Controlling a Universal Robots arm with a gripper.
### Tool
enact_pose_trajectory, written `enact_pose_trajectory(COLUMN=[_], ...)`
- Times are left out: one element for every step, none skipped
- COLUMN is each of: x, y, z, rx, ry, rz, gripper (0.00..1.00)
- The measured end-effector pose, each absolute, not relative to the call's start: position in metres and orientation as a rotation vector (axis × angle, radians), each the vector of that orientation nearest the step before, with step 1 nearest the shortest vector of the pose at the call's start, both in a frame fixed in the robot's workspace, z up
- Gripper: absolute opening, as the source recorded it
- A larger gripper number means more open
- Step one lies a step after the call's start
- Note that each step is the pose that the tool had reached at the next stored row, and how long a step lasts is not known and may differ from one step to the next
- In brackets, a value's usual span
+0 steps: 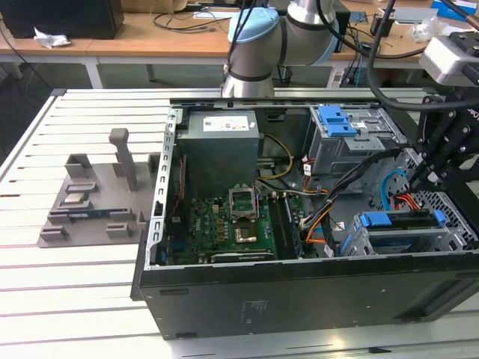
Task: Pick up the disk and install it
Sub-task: 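Insert the second disk wire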
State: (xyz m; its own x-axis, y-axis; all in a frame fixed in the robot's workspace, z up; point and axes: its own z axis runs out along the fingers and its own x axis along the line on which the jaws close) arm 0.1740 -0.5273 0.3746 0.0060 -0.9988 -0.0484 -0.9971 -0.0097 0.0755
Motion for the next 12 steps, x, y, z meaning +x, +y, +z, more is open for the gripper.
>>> enact_pose_trajectory(x=[0.1739, 0.1738, 0.1734, 0.173, 0.1727, 0.1721, 0.1715, 0.1707, 0.1703, 0.1703, 0.1703, 0.1702], y=[-0.5288, -0.5299, -0.5312, -0.532, -0.5326, -0.533, -0.5333, -0.5334, -0.5338, -0.5345, -0.5353, -0.5365], z=[0.3741, 0.3734, 0.3724, 0.3714, 0.3708, 0.3699, 0.3692, 0.3685, 0.3677, 0.3669, 0.3664, 0.3656], rx=[2.214, 2.214, 2.214, 2.214, 2.214, 2.214, 2.214, 2.214, 2.214, 2.215, 2.215, 2.214], ry=[-2.197, -2.197, -2.197, -2.197, -2.197, -2.197, -2.197, -2.197, -2.197, -2.196, -2.196, -2.197], rz=[-0.137, -0.137, -0.137, -0.137, -0.137, -0.137, -0.137, -0.137, -0.137, -0.137, -0.137, -0.137], gripper=[0.16, 0.16, 0.16, 0.16, 0.16, 0.16, 0.16, 0.16, 0.16, 0.16, 0.16, 0.16])
